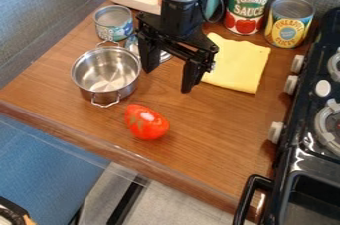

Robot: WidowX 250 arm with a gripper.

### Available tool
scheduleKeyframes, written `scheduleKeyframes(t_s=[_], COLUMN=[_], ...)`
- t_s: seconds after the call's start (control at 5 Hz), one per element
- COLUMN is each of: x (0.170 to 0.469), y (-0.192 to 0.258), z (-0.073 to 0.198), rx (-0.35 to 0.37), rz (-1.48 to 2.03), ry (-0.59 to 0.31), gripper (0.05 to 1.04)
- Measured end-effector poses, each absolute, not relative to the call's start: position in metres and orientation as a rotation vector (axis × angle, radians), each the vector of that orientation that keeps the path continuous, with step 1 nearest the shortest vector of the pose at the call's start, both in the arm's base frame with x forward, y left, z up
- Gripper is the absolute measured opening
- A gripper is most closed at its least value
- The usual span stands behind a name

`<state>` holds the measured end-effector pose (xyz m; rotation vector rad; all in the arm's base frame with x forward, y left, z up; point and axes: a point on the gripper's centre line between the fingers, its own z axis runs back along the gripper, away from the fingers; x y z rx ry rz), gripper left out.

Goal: Put the silver pot in the top of the yellow cloth

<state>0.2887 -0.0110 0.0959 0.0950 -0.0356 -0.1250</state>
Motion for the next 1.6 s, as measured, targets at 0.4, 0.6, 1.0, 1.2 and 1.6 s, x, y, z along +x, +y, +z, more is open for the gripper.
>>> scheduleKeyframes(t_s=[0.4,0.6,1.0,1.2,1.6], x=[0.302,0.318,0.345,0.342,0.335], y=[0.006,0.018,0.055,0.066,0.087], z=[0.085,0.080,0.067,0.051,0.029], rx=[0.091,0.071,0.072,0.113,0.186], rz=[-0.050,0.014,0.154,0.162,0.201], ry=[-0.005,0.006,0.027,0.069,0.122], gripper=[1.001,1.001,1.001,1.001,0.945])
